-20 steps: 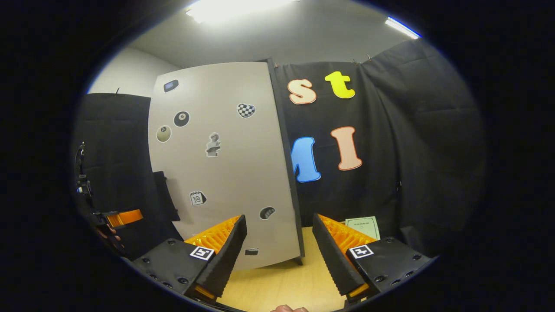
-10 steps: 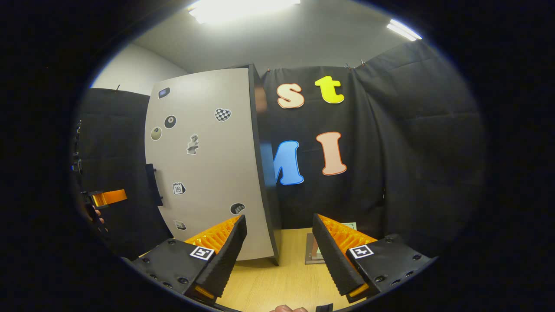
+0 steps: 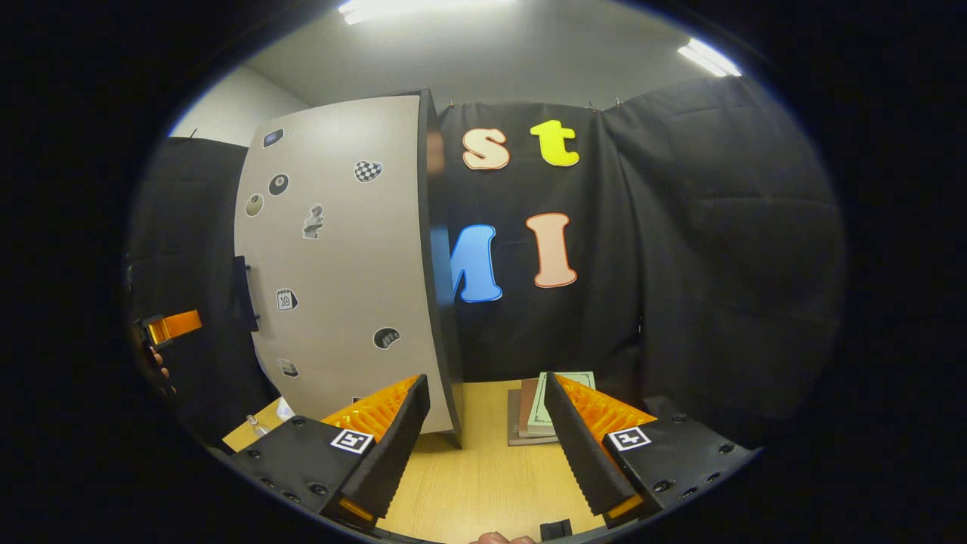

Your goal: Open the cabinet door with the right hand, grasp the bottle in the cabinet with the left hand and place it on the coaster, then close the cabinet door with the right hand.

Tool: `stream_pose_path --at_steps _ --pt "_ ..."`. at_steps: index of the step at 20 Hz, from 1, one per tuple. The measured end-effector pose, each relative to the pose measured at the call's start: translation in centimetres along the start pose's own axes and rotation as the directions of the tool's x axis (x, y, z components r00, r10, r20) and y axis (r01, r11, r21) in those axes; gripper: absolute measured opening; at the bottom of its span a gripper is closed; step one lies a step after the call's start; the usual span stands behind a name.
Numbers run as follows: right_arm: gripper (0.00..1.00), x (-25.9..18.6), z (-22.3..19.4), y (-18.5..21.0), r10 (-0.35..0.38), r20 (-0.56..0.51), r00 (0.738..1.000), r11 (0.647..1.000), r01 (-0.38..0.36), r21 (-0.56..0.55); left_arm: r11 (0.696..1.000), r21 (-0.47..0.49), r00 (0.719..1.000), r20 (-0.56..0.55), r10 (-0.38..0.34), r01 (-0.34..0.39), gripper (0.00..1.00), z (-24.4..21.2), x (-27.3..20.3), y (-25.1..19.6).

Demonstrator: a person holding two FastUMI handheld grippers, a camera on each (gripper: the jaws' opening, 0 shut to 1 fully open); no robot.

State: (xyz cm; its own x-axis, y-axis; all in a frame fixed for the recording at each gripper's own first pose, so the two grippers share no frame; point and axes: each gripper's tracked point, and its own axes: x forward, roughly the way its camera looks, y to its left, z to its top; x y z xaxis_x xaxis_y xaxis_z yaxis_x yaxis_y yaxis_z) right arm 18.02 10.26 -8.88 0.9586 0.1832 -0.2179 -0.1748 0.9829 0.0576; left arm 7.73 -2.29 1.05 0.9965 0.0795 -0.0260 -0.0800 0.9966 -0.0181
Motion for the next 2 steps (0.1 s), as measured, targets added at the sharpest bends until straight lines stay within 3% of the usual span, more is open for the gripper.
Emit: stream_pose_path --at_steps 1,2 --pt "0.97 0.33 -0.22 -0.15 -0.017 -0.007 1.0 1.0 0.017 -0.003 1.0 -0.024 1.0 0.0 -0.016 0.016 0.89 0.18 -0.05 0.02" --pt "0.9 0.57 -0.49 -0.19 -0.034 -0.015 0.999 0.999 0.034 -0.002 0.998 -0.052 0.999 0.006 -0.036 0.036 0.89 0.35 -0.1 0.19"
